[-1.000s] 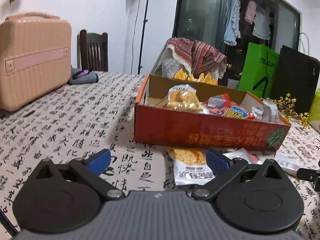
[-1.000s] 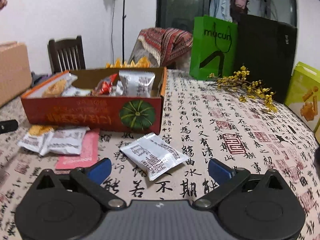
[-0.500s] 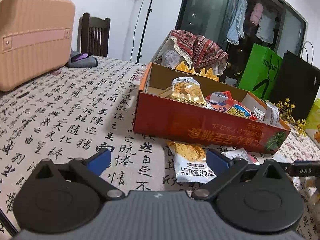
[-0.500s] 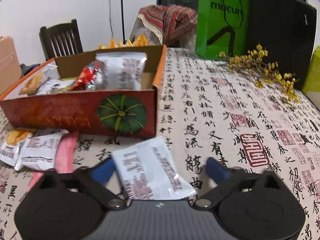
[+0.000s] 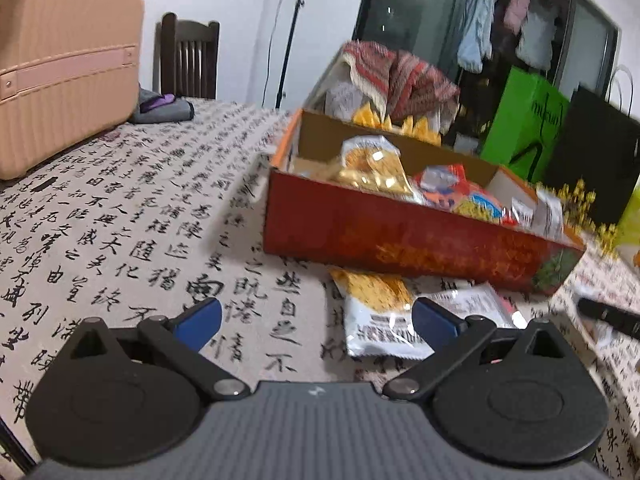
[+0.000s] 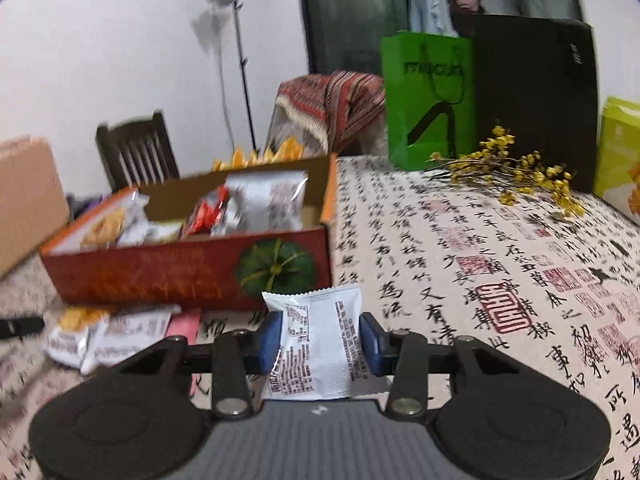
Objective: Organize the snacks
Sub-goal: 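Grasp a white sachet with the right gripper, then grasp a pumpkin-seed cracker packet with the left gripper while the right holds the sachet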
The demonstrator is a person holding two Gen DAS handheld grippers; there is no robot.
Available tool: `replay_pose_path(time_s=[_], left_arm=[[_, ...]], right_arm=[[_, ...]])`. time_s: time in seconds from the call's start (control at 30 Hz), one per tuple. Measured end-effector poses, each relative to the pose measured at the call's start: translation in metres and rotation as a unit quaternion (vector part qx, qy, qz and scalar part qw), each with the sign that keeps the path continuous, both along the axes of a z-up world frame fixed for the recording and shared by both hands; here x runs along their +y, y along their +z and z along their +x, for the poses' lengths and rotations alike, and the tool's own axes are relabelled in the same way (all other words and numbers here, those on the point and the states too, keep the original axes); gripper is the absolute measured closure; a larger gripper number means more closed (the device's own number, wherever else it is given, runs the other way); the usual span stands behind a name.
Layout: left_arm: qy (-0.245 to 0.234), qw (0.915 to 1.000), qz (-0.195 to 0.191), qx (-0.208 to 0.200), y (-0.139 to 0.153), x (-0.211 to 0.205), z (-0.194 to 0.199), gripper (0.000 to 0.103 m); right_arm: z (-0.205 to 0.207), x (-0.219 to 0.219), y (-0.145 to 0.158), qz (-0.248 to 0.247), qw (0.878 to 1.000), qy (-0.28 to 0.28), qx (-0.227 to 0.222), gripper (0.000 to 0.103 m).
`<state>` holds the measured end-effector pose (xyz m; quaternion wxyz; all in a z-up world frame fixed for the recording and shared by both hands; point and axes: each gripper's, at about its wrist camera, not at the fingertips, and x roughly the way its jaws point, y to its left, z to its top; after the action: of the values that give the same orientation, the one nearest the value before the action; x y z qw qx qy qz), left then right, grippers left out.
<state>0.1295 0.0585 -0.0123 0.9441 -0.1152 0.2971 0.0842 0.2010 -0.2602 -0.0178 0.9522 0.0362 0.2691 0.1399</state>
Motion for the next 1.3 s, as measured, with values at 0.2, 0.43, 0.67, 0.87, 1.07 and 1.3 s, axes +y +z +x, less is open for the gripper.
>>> replay_pose_path(time_s=[0.2, 0.43, 0.67, 0.87, 1.07, 1.3], left_arm=[[0.017, 0.9990, 0.037, 0.019, 0.003, -0.022, 0.023, 0.000], [0.031, 0.9974, 0.040, 0.051, -0.008, -0.044, 0.058, 0.000], [0.047, 0.9949, 0.062, 0.064, -0.014, -0.050, 0.063, 0.001], [0.050, 0.9946, 0.070, 0.058, -0.010, -0.050, 0.056, 0.051], [0.043, 0.9949, 0.079, 0.046, -0.007, -0.054, 0.047, 0.053], [0.049, 0.9955, 0.077, 0.026, 0.000, -0.047, 0.035, 0.052]], right_arm=[[-0.001, -0.016, 0.001, 0.046, 0.999, -0.006, -0.009, 0.062], [0.003, -0.022, -0.001, 0.067, 0.998, 0.002, 0.008, 0.062], [0.004, -0.027, -0.003, 0.088, 0.996, 0.011, 0.017, 0.062], [0.002, -0.026, -0.001, 0.093, 0.995, 0.018, 0.009, 0.062], [0.001, -0.027, 0.000, 0.097, 0.995, 0.017, 0.006, 0.062], [-0.001, -0.027, 0.001, 0.103, 0.994, 0.025, 0.000, 0.061]])
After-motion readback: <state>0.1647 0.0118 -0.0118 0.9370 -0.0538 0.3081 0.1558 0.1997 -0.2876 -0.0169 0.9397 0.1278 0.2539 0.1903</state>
